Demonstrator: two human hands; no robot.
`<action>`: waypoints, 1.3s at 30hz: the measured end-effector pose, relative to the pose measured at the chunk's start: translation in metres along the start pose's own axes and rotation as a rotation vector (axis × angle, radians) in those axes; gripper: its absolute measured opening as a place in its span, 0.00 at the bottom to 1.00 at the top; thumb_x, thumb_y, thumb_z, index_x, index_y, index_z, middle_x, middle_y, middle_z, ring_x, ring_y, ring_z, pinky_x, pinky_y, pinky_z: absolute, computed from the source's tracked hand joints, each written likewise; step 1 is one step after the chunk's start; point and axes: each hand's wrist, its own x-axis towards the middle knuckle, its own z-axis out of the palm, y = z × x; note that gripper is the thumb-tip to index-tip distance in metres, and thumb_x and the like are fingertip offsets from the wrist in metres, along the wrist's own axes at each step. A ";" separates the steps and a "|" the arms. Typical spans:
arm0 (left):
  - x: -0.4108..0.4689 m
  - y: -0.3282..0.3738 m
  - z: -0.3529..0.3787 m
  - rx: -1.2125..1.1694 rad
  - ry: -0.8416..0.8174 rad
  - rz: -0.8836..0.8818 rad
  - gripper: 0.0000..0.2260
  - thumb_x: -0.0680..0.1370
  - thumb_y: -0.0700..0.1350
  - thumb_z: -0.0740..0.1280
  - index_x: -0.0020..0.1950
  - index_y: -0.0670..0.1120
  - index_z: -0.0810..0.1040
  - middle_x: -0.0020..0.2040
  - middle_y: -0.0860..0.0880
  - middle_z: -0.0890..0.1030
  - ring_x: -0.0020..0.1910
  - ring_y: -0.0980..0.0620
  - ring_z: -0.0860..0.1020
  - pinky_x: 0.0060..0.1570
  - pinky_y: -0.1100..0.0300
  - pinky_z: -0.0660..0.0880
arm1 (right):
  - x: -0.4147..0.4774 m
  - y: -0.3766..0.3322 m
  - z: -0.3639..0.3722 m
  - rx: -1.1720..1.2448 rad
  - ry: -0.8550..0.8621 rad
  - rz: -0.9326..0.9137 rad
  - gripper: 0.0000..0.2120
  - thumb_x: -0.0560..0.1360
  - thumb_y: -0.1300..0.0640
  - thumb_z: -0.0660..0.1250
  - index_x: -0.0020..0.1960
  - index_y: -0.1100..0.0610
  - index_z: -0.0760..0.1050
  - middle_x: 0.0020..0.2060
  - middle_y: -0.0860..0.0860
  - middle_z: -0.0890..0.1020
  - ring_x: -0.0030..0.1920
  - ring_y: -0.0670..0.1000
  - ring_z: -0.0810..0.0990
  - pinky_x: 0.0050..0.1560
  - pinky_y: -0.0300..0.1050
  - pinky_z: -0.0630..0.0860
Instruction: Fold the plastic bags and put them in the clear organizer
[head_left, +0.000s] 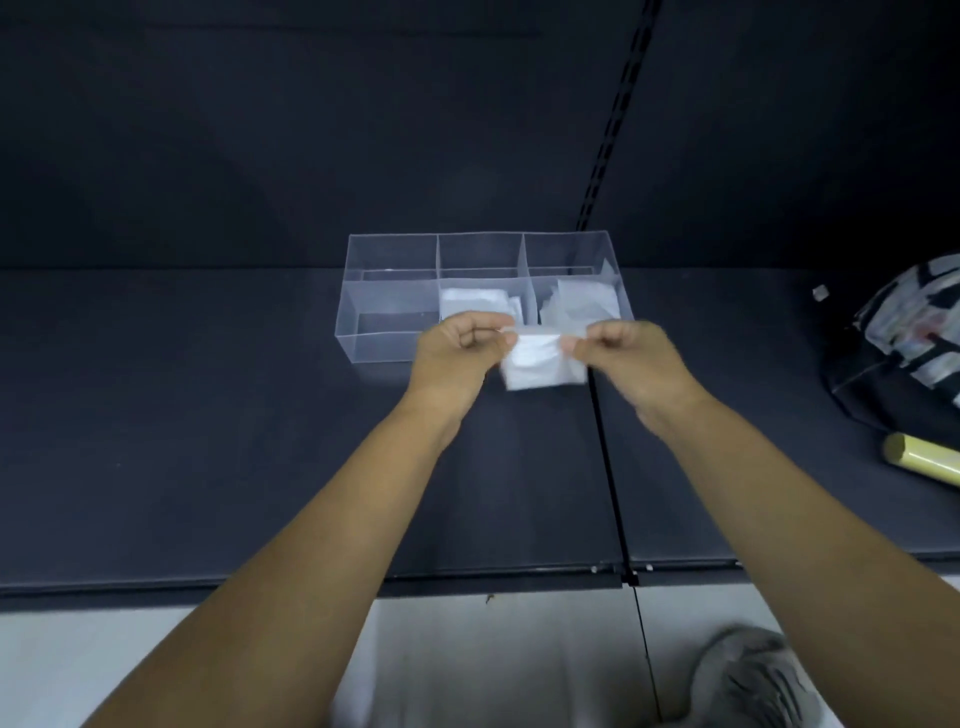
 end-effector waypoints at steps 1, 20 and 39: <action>0.008 0.001 0.002 0.044 0.073 0.034 0.07 0.75 0.36 0.69 0.45 0.48 0.81 0.36 0.52 0.80 0.35 0.57 0.78 0.42 0.68 0.76 | 0.015 0.000 -0.006 -0.013 0.116 -0.020 0.05 0.70 0.59 0.75 0.38 0.56 0.79 0.35 0.48 0.81 0.36 0.44 0.77 0.39 0.28 0.74; 0.018 -0.068 -0.010 1.408 -0.089 0.458 0.34 0.79 0.63 0.47 0.75 0.50 0.31 0.77 0.51 0.34 0.74 0.51 0.29 0.67 0.53 0.22 | 0.077 0.015 0.001 -0.435 0.493 -0.051 0.05 0.71 0.50 0.72 0.40 0.49 0.77 0.62 0.50 0.68 0.64 0.54 0.69 0.65 0.49 0.64; 0.016 -0.050 -0.016 1.197 -0.190 0.367 0.33 0.80 0.61 0.52 0.77 0.52 0.37 0.78 0.54 0.36 0.74 0.56 0.30 0.69 0.56 0.26 | 0.065 0.004 0.005 -0.493 0.332 0.054 0.12 0.73 0.54 0.71 0.56 0.49 0.78 0.76 0.52 0.54 0.73 0.56 0.60 0.72 0.56 0.58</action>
